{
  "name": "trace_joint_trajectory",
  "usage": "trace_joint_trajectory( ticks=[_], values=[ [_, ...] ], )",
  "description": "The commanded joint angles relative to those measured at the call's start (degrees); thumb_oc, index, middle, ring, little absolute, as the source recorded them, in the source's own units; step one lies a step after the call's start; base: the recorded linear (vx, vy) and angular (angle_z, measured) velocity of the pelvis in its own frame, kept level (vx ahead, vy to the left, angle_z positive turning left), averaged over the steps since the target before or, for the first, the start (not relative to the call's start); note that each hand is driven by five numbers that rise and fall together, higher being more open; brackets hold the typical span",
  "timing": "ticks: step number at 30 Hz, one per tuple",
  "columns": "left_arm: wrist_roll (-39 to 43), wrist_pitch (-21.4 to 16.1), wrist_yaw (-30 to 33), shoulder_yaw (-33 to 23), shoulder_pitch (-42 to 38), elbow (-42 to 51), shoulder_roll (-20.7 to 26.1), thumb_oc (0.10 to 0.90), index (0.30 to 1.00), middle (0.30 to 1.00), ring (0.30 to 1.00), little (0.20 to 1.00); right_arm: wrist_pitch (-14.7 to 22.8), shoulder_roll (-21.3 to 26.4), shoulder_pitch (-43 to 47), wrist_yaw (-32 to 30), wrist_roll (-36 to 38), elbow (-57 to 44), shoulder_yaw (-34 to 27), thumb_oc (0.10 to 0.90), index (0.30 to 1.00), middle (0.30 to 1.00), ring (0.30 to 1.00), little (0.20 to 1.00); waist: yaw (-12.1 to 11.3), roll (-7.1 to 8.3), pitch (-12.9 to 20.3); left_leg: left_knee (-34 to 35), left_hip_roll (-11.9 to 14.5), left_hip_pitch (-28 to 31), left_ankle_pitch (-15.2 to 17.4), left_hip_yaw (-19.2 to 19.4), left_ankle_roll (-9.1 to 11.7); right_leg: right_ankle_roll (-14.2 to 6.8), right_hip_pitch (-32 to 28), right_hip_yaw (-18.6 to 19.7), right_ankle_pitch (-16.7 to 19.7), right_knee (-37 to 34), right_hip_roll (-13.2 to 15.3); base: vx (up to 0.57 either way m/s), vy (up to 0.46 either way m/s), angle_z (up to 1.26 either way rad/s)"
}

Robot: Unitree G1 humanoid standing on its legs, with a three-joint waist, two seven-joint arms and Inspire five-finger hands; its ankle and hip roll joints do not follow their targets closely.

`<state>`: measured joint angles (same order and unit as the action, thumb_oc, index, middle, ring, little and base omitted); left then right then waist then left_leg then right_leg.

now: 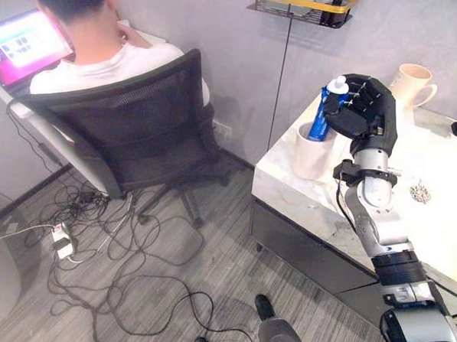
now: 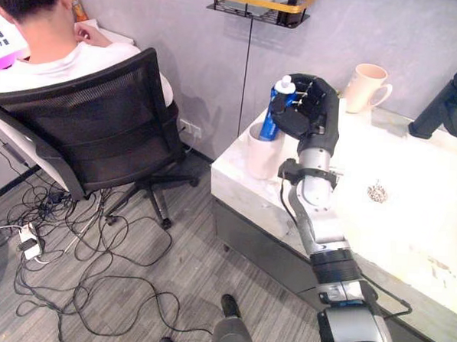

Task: Organize the bathroom.

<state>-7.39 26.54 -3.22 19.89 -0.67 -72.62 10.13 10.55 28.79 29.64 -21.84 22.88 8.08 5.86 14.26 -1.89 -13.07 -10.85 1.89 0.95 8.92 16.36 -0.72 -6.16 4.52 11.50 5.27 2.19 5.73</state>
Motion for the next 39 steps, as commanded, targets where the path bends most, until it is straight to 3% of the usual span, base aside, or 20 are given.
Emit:
trace_joint_trajectory(
  ticks=[1,39],
  values=[
    [-1.4,3.0,-0.3,2.2,0.7,-4.3,2.7,0.8,0.9,0.9,0.9,0.9,7.5,0.3,6.7,0.5,-2.9,-10.0,-4.3,0.4,0.3,0.3,0.3,0.3,-1.7,2.14,2.9,-6.5,1.2,1.9,4.2,-1.1,-1.1,-2.6,5.7,1.9,0.1,7.0,0.7,0.0,0.017,0.04],
    [-1.3,3.8,0.0,2.5,-0.6,-4.0,2.5,0.8,0.9,0.9,0.9,0.9,7.9,-1.3,5.9,-0.1,-5.2,-9.4,-3.5,0.4,0.3,0.3,0.3,0.3,-1.2,2.04,1.1,-12.7,1.5,-0.9,6.5,-0.7,-1.8,-2.6,6.7,2.8,-0.1,9.2,0.9,0.0,0.002,-0.01]
  ],
)
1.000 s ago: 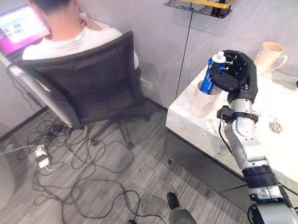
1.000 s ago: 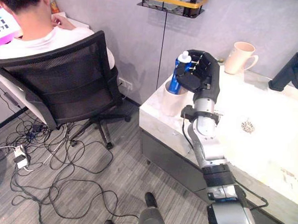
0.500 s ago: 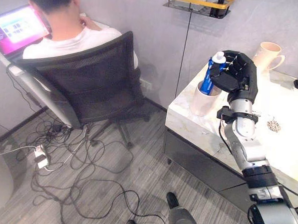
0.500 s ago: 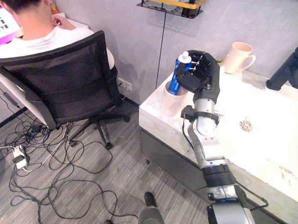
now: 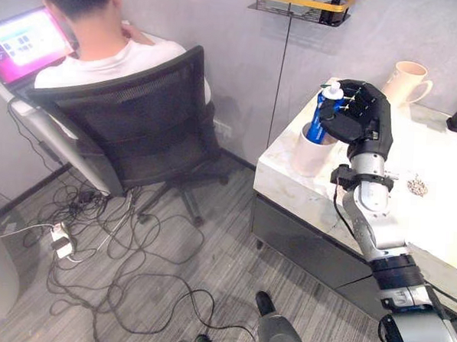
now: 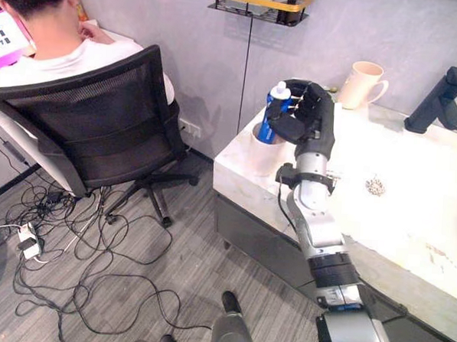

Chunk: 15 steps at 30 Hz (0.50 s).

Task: Organize the bathroom.

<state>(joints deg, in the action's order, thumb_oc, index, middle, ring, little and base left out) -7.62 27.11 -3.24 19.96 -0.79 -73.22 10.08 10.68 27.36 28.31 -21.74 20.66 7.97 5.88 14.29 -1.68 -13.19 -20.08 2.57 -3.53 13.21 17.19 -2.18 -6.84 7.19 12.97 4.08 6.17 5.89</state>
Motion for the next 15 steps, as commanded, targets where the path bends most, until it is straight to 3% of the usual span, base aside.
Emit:
trace_joint_trajectory(
  ticks=[1,8,10,12,13,14,15],
  values=[
    [-1.1,3.3,0.0,2.4,-0.5,-3.5,2.5,0.8,0.9,0.9,0.9,0.9,7.9,0.1,7.2,-0.4,-2.9,-9.2,-3.5,0.4,0.3,0.3,0.3,0.3,-1.3,1.81,1.1,-3.6,0.9,3.5,2.2,-1.5,-0.3,-1.9,4.1,1.3,1.1,5.3,0.7,0.0,0.0,0.0],
    [-0.7,3.1,0.2,2.8,-0.8,-3.5,2.6,0.8,0.9,0.9,0.9,0.9,8.5,0.0,7.6,-0.7,-2.8,-8.9,-3.3,0.4,0.3,0.3,0.3,0.3,-1.2,1.23,0.2,-3.8,0.7,2.7,1.9,-1.7,-0.3,-1.7,4.2,1.3,1.1,5.1,0.8,-0.02,0.001,0.0],
    [-0.6,3.0,0.1,2.9,-1.1,-3.4,2.5,0.8,0.9,0.9,0.9,0.9,8.6,0.0,7.6,-0.4,-3.1,-9.2,-3.4,0.428,0.342,0.342,0.342,0.342,-1.1,1.01,0.1,-3.8,0.7,2.5,1.8,-1.6,-0.2,-1.6,4.2,1.4,1.0,5.0,0.7,-0.03,0.025,0.01],
    [-0.6,2.6,0.0,2.8,-1.4,-3.3,2.3,0.8,0.9,0.9,0.9,0.9,9.0,-0.1,7.7,-0.1,-3.5,-9.3,-3.5,0.483,0.425,0.425,0.425,0.425,-1.0,0.77,-0.2,-3.5,0.6,2.5,1.6,-1.5,-0.1,-1.5,4.1,1.4,1.1,4.7,0.7,-0.04,0.035,0.0],
    [-0.6,2.6,0.0,2.8,-1.4,-3.3,2.3,0.8,0.9,0.9,0.9,0.9,9.1,0.0,7.6,-0.1,-3.5,-9.3,-3.5,0.535,0.502,0.502,0.502,0.502,-1.0,0.77,-0.2,-3.6,0.6,2.5,1.6,-1.5,-0.1,-1.5,4.1,1.4,1.2,4.7,0.8,0.0,0.0,0.0],
    [-0.5,2.6,0.0,2.8,-1.4,-3.4,2.3,0.8,0.9,0.9,0.9,0.9,9.4,0.0,7.6,-0.2,-3.4,-9.3,-3.6,0.599,0.599,0.599,0.599,0.599,-0.9,0.81,-0.2,-3.7,0.6,2.4,1.7,-1.5,-0.1,-1.5,4.2,1.5,1.1,4.8,0.8,0.0,0.0,0.0],
    [-0.6,2.5,0.0,2.7,-1.4,-3.5,2.2,0.8,0.9,0.9,0.9,0.9,9.8,0.1,7.6,0.0,-3.2,-9.1,-3.7,0.723,0.785,0.785,0.785,0.785,-0.9,0.86,-0.1,-3.8,0.6,2.4,1.8,-1.4,-0.2,-1.6,4.1,1.4,1.1,4.7,0.9,0.0,0.0,0.0]
  ],
)
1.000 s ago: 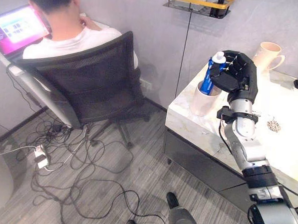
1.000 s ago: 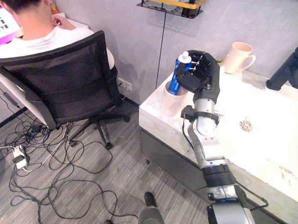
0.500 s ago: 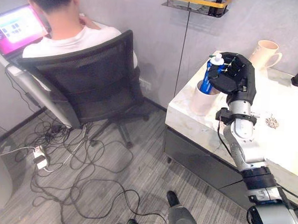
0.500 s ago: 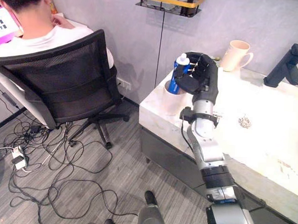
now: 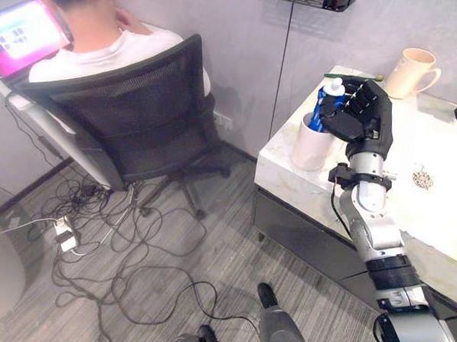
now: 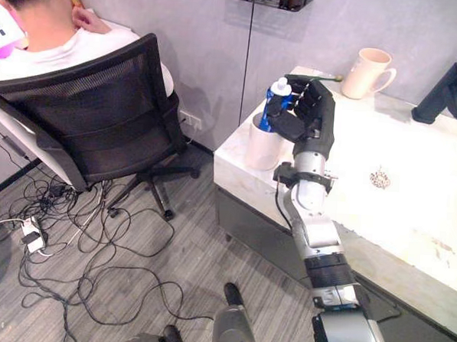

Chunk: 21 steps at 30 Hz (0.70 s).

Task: Organize the bathroom.

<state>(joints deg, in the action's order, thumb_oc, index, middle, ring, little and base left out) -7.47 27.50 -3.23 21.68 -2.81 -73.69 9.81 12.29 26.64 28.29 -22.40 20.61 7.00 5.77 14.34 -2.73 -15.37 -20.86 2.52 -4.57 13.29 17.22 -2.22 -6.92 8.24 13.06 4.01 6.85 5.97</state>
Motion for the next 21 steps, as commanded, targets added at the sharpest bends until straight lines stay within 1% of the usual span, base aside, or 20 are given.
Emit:
trace_joint_trajectory(
  ticks=[1,7,16,21],
  values=[
    [-0.7,2.1,0.0,0.9,0.6,-3.0,2.5,0.8,0.9,0.9,0.9,0.9,8.1,0.8,7.7,0.6,-3.2,-8.2,-3.6,0.8,0.9,0.9,0.9,0.9,-1.0,1.92,2.1,-3.0,0.7,3.5,1.7,-1.5,-0.1,-1.5,3.0,1.4,1.2,4.0,0.8,0.0,0.0,0.0],
    [-1.0,2.3,0.3,0.9,0.9,-3.0,2.4,0.8,0.9,0.9,0.9,0.9,8.1,0.8,7.2,0.5,-3.4,-8.8,-3.6,0.8,0.9,0.9,0.9,0.9,-1.0,2.23,2.6,-3.2,0.8,3.6,1.9,-1.2,-0.2,-1.6,2.8,1.4,1.3,3.8,0.8,0.0,0.0,0.0],
    [-1.3,2.6,0.2,1.1,1.1,-2.8,2.3,0.8,0.9,0.9,0.9,0.9,7.8,0.7,6.9,0.3,-3.7,-9.4,-3.9,0.8,0.9,0.9,0.9,0.9,-0.9,2.24,2.8,-3.3,0.8,3.8,2.1,-1.0,-0.3,-1.6,2.5,1.5,1.4,3.6,0.9,0.0,0.0,0.0],
    [-1.6,2.7,0.2,1.0,1.0,-2.6,2.3,0.8,0.9,0.9,0.9,0.9,8.3,0.6,6.7,0.0,-3.6,-9.1,-4.1,0.8,0.9,0.9,0.9,0.9,-0.8,2.34,2.8,-3.4,0.8,3.8,2.2,-0.9,-0.4,-1.6,2.6,1.6,1.4,3.6,0.8,0.0,0.0,0.0]
  ],
)
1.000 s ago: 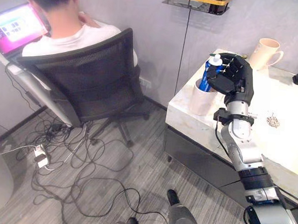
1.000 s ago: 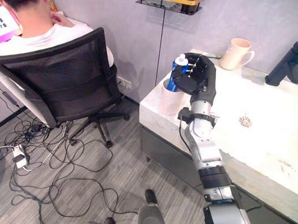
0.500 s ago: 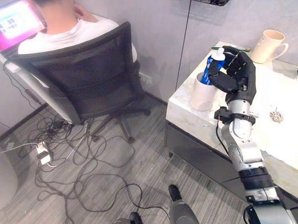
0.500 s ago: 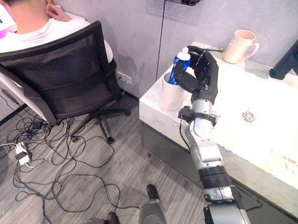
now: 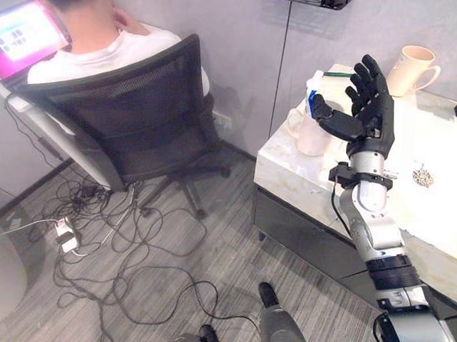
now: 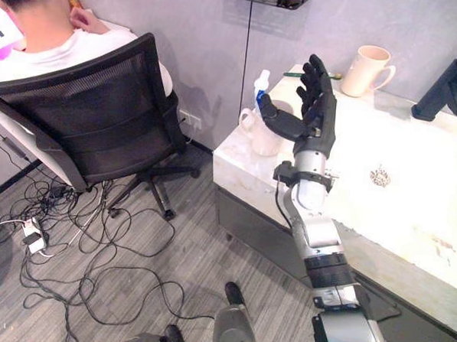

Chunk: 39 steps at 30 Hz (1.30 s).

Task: Organize the bathroom.

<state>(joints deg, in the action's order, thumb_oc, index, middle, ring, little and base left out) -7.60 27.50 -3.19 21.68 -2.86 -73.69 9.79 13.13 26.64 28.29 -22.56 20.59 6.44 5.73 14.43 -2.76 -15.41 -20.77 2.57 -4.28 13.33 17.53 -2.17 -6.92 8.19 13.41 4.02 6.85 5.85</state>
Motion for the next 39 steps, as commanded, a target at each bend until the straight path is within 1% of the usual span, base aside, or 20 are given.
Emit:
trace_joint_trajectory(
  ticks=[1,11,18,23,27,28,30,31,33,34,35,36,37,38,39],
  values=[
    [-1.4,2.7,0.2,1.0,1.1,-2.6,2.3,0.8,0.9,0.9,0.9,0.9,7.5,0.6,6.6,0.2,-3.6,-8.6,-4.1,0.8,0.9,0.9,0.9,0.9,-0.8,2.38,2.9,-3.6,0.7,3.5,2.2,-1.2,-0.5,-1.6,2.6,1.3,1.4,3.6,0.9,0.0,0.0,0.0],
    [-1.4,2.7,0.5,1.1,0.9,-2.5,2.1,0.8,0.9,0.9,0.9,0.9,8.1,0.8,6.0,-0.1,-3.6,-8.4,-4.9,0.8,0.9,0.9,0.9,0.9,-0.2,2.26,2.7,-3.8,0.7,3.6,2.5,-0.8,-0.6,-1.6,2.7,1.5,1.6,3.5,0.8,0.0,0.001,-0.05],
    [-2.1,2.8,0.3,0.9,1.1,-2.9,2.1,0.8,0.9,0.9,0.9,0.9,8.9,1.4,5.1,-0.1,-3.6,-7.5,-5.8,0.8,0.9,0.9,0.9,0.9,0.3,2.39,3.3,-3.5,0.6,4.1,2.7,-0.3,-0.7,-1.7,2.1,1.9,1.7,2.8,0.8,0.0,0.0,0.0],
    [-1.9,2.6,0.3,0.8,1.0,-2.9,1.9,0.8,0.9,0.9,0.9,0.9,10.1,2.1,4.5,-0.8,-4.0,-7.3,-6.3,0.8,0.9,0.9,0.9,0.9,0.8,2.36,3.6,-3.0,0.5,4.6,2.8,-0.1,-0.8,-1.6,1.9,2.2,1.8,2.5,0.6,0.01,0.011,-0.02],
    [-2.2,1.8,0.4,0.1,1.2,-3.2,2.0,0.8,0.9,0.9,0.9,0.9,12.6,3.1,3.7,-3.6,-7.0,-8.0,-7.8,0.8,0.9,0.9,0.9,0.9,1.1,2.59,3.9,-2.1,0.4,5.3,2.5,0.0,-0.6,-1.7,1.4,2.5,1.9,2.0,0.5,0.02,0.014,-0.12],
    [-2.3,1.1,0.3,-0.1,1.3,-3.4,2.0,0.8,0.9,0.9,0.9,0.9,13.7,3.7,3.4,-6.1,-9.1,-8.5,-8.6,0.8,0.9,0.9,0.9,0.9,1.2,2.78,4.2,-1.7,0.4,5.5,2.4,0.1,-0.6,-1.8,1.2,2.5,2.0,1.7,0.5,0.02,0.002,-0.07],
    [-2.3,1.0,0.3,-0.2,1.3,-3.5,2.0,0.8,0.9,0.9,0.9,0.9,13.6,4.0,3.4,-6.4,-9.3,-8.8,-9.1,0.8,0.9,0.9,0.9,0.9,1.2,2.89,4.3,-1.5,0.4,5.6,2.4,0.2,-0.5,-1.9,1.2,2.5,2.0,1.7,0.5,0.0,0.0,0.0],
    [-1.5,0.0,0.2,-0.5,1.4,-3.8,2.0,0.8,0.9,0.9,0.9,0.9,14.5,5.1,3.2,-10.8,-12.8,-9.4,-10.5,0.8,0.9,0.9,0.9,0.9,1.4,3.14,4.7,-0.9,0.5,6.0,2.3,0.3,-0.4,-2.0,1.0,2.5,2.0,1.4,0.5,0.0,0.0,0.0],
    [0.1,-1.3,0.1,-1.5,1.9,-4.4,2.1,0.8,0.9,0.9,0.9,0.9,13.8,9.3,2.3,-13.2,-12.3,-10.7,-14.8,0.8,0.9,0.9,0.9,0.9,1.9,3.8,5.6,0.5,0.6,6.7,1.9,0.6,-0.2,-2.3,0.6,2.4,2.1,0.8,0.4,0.02,-0.012,-0.01],
    [0.2,-1.4,0.1,-1.4,1.8,-4.4,2.1,0.8,0.9,0.9,0.9,0.9,13.8,9.4,2.3,-13.2,-12.3,-10.7,-14.9,0.8,0.9,0.9,0.9,0.9,1.8,3.79,5.6,0.7,0.6,6.8,1.9,0.6,-0.2,-2.3,0.6,2.4,2.1,0.8,0.4,0.04,-0.048,0.02],
    [2.5,-2.4,-0.1,-2.6,2.5,-4.6,2.1,0.8,0.9,0.9,0.9,0.9,12.9,13.0,1.0,-16.2,-12.5,-11.8,-19.0,0.8,0.9,0.9,0.9,0.9,2.3,4.32,6.3,2.3,0.8,7.8,1.4,0.9,0.0,-2.5,0.3,2.3,2.1,0.4,0.1,0.1,0.018,-0.03],
    [2.9,-2.6,-0.2,-2.9,2.7,-4.7,2.2,0.8,0.9,0.9,0.9,0.9,12.6,14.0,0.6,-17.2,-12.5,-11.8,-20.1,0.8,0.9,0.9,0.9,0.9,2.4,3.93,6.7,2.9,0.8,8.6,2.6,0.3,-0.1,-2.7,-0.3,1.9,1.0,0.2,0.1,0.03,-0.059,-0.04],
    [2.7,-2.6,-0.3,-3.4,2.9,-4.7,2.2,0.8,0.9,0.9,0.9,0.9,12.1,15.9,-0.3,-19.9,-13.1,-12.1,-22.0,0.8,0.9,0.9,0.9,0.9,2.7,4.75,6.9,3.5,1.1,8.6,1.2,1.1,0.0,-2.6,-0.1,2.2,2.0,0.0,0.0,0.09,0.026,-0.05],
    [2.8,-2.7,-0.7,-3.7,3.1,-4.9,2.3,0.8,0.9,0.9,0.9,0.9,11.9,16.7,-0.7,-20.7,-13.5,-11.9,-23.0,0.8,0.9,0.9,0.9,0.9,2.7,4.37,7.3,3.9,1.0,9.2,2.3,0.5,0.0,-2.8,-0.6,1.8,1.1,-0.2,0.0,0.01,-0.043,0.0],
    [2.6,-3.0,-1.3,-4.2,3.4,-4.9,2.4,0.8,0.9,0.9,0.9,0.9,11.3,18.2,-1.6,-22.9,-14.5,-11.7,-24.8,0.8,0.9,0.9,0.9,0.9,3.0,4.63,7.7,4.5,1.1,9.4,2.1,0.6,0.1,-2.8,-0.7,1.9,1.1,-0.4,-0.1,0.09,0.03,-0.06]
  ],
)
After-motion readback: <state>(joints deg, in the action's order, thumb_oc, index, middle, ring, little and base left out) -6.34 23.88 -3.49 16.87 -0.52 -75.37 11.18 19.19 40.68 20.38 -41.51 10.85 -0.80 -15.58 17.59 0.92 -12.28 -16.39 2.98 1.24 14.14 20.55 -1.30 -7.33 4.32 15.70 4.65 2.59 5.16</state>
